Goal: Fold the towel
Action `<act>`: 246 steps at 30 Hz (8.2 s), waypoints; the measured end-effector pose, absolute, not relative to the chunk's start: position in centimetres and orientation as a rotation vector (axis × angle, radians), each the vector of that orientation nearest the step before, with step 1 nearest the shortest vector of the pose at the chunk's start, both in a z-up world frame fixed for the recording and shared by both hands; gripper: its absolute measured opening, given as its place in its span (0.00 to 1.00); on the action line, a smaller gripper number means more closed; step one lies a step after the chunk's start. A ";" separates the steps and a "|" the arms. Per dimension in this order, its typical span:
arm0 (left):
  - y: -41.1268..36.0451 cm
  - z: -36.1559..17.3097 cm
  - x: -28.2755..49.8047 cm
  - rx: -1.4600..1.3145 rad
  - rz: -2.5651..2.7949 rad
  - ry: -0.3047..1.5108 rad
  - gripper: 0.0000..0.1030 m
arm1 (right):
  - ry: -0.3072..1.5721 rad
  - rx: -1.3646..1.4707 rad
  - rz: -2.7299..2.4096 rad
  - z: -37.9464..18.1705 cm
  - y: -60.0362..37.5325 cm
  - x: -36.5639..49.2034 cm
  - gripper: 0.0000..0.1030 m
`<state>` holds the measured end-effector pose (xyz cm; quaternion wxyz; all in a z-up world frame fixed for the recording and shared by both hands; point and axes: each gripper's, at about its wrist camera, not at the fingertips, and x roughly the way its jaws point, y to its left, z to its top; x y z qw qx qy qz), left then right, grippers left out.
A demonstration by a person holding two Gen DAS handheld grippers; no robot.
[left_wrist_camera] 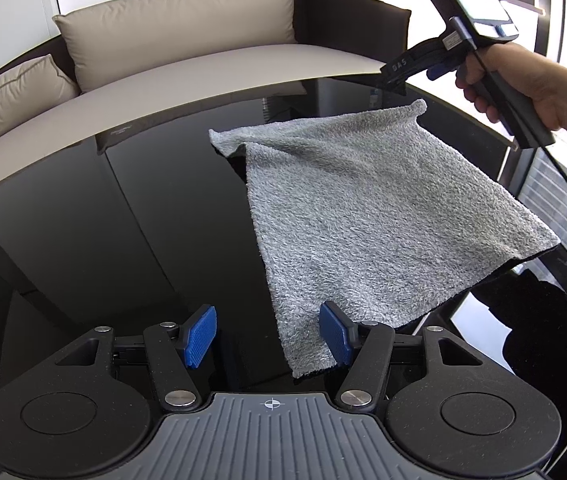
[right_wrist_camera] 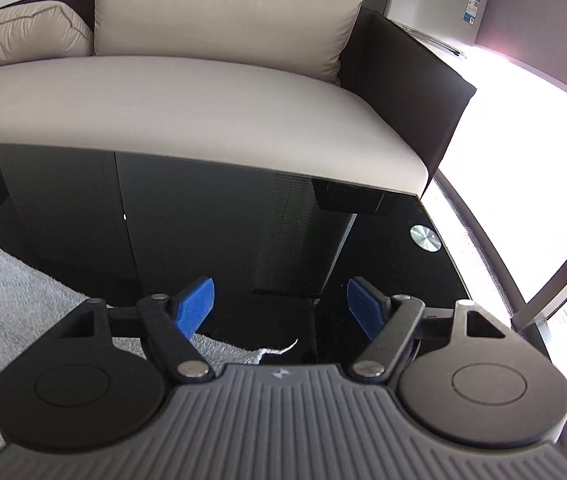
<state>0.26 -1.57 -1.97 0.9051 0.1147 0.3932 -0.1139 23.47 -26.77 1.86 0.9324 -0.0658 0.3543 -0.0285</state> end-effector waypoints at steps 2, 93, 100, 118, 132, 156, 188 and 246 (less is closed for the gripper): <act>-1.7 -2.0 0.2 0.246 -0.231 0.808 0.53 | 0.767 -0.081 0.004 2.6 -27.0 23.0 0.74; -1.9 -2.0 -0.8 0.183 -0.267 0.806 0.39 | 0.802 -0.028 0.076 1.7 -28.6 11.5 0.89; -2.0 -2.1 -1.1 0.168 -0.250 0.796 0.39 | 0.815 0.009 0.127 1.8 -29.0 5.0 0.89; -2.2 -2.3 -1.5 0.172 -0.231 0.772 0.40 | 0.857 0.004 0.184 1.0 -28.9 -0.7 0.69; -3.1 -2.3 -2.1 0.197 -0.259 0.753 0.15 | 0.837 -0.082 0.226 1.0 -26.8 -2.4 0.16; -3.7 -1.9 -4.2 0.230 -0.211 0.752 0.13 | 0.851 -0.169 0.172 1.6 -25.7 -3.1 0.09; -2.4 -2.0 -4.0 0.279 -0.151 0.742 0.33 | 0.842 -0.153 0.109 1.0 -27.7 -2.4 0.47; -2.2 -2.1 -6.1 0.078 -0.270 0.763 0.21 | 0.818 -0.063 0.183 1.0 -28.2 -5.3 0.39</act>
